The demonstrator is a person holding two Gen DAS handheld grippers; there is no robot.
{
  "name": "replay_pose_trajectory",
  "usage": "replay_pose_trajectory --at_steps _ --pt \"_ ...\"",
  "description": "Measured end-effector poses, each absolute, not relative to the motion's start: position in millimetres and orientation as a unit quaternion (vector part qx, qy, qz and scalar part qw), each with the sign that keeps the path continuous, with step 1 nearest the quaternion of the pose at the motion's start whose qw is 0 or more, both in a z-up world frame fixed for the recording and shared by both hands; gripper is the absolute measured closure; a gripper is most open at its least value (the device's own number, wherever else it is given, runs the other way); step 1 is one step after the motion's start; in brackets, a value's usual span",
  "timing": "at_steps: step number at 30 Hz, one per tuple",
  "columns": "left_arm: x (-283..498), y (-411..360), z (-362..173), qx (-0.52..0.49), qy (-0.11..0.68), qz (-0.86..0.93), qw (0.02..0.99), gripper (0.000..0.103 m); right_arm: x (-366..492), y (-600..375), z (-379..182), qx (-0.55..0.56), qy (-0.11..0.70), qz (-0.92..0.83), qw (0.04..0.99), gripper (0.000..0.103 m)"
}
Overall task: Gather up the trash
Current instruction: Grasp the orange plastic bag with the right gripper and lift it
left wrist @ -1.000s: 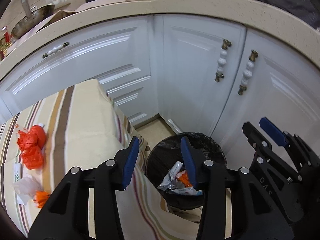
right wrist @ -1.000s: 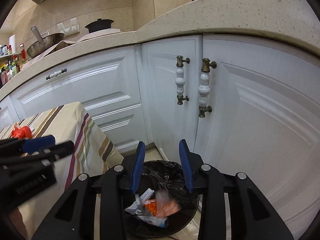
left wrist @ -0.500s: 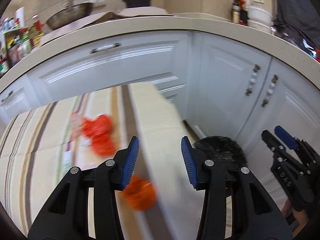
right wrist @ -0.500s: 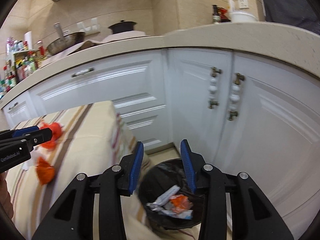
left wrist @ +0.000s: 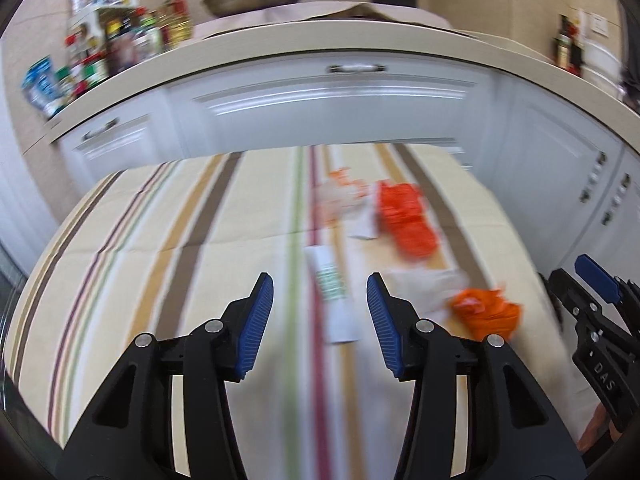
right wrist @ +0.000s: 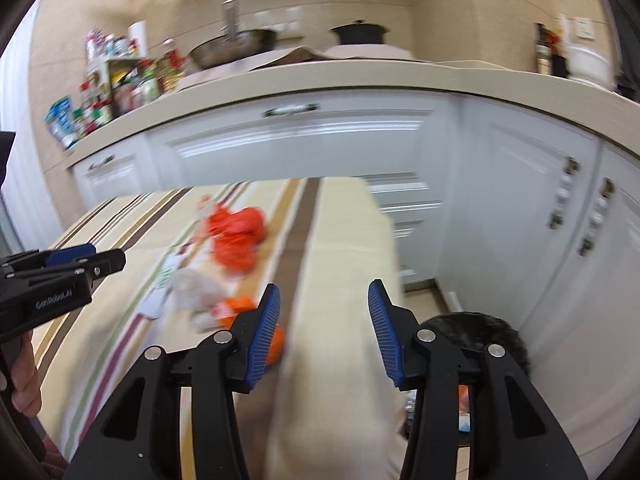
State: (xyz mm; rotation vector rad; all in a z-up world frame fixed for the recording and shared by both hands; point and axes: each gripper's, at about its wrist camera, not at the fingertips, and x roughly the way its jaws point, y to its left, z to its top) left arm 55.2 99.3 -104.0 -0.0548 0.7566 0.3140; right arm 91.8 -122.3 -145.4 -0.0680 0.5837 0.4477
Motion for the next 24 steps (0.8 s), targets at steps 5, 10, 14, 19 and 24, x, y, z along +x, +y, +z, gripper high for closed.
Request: replay_pose_trajectory --at_steps 5,10,14,19,24 --pt "40.2 131.4 -110.3 -0.040 0.375 0.183 0.908 0.055 88.2 -97.0 -149.3 -0.053 0.299 0.237 0.923 0.050" --pt "33.0 153.2 -119.1 -0.054 0.385 0.196 0.900 0.055 91.1 -84.2 -157.1 -0.074 0.327 0.235 0.912 0.044" --pt "32.4 155.2 -123.0 -0.060 0.388 0.188 0.900 0.055 96.1 -78.6 -164.0 -0.081 0.352 0.234 0.903 0.044" --pt "36.4 149.3 -124.9 -0.059 0.389 0.176 0.902 0.054 99.3 -72.5 -170.0 -0.092 0.373 0.236 0.893 0.050" --pt "39.9 146.2 -128.0 -0.059 0.394 0.175 0.900 0.054 101.5 -72.6 -172.0 -0.089 0.382 0.242 0.888 0.059"
